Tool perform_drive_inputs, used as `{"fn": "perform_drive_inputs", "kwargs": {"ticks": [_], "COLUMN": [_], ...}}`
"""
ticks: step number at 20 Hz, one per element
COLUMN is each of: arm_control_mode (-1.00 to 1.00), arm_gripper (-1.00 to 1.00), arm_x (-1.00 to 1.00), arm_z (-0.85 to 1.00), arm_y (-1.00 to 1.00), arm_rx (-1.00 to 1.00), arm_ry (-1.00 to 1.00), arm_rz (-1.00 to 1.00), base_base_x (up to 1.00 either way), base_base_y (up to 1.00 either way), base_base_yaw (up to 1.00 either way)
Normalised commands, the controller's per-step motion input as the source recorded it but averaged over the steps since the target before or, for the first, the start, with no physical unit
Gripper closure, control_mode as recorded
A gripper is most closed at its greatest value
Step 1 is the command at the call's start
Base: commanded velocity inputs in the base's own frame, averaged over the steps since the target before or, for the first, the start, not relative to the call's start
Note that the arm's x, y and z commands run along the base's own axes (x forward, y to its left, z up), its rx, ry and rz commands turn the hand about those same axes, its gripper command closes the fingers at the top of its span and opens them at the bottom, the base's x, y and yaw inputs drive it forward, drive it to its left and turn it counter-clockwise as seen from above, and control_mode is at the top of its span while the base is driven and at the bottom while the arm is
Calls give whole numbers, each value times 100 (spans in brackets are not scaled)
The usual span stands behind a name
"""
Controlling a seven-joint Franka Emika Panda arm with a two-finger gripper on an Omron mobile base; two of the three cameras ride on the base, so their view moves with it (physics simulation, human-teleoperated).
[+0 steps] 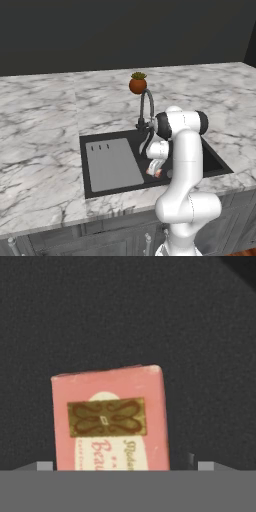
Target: Pick up the bar soap and bar soap from the sink, and place them back in the cabinet, and close the cabinet door.
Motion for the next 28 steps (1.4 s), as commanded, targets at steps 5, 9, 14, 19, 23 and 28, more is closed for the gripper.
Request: {"fn": "perform_drive_inputs", "kwargs": {"ticks": [5,9,14,19,23,28], "arm_control_mode": [-100,-100,-100,-100,-100,-100], "arm_gripper": [100,100,100,100,100,100], "arm_x": [0,0,0,0,0,-2], "arm_z": [0,0,0,35,55,52], "arm_y": [0,0,0,0,0,-2], "arm_rx": [0,0,0,0,0,0], "arm_ry": [0,0,0,0,0,0], "arm_rz": [0,0,0,0,0,0], "base_base_x": [0,0,0,0,0,0], "base_base_y": [0,0,0,0,0,0], "base_base_yaw": [0,0,0,0,0,0]}}
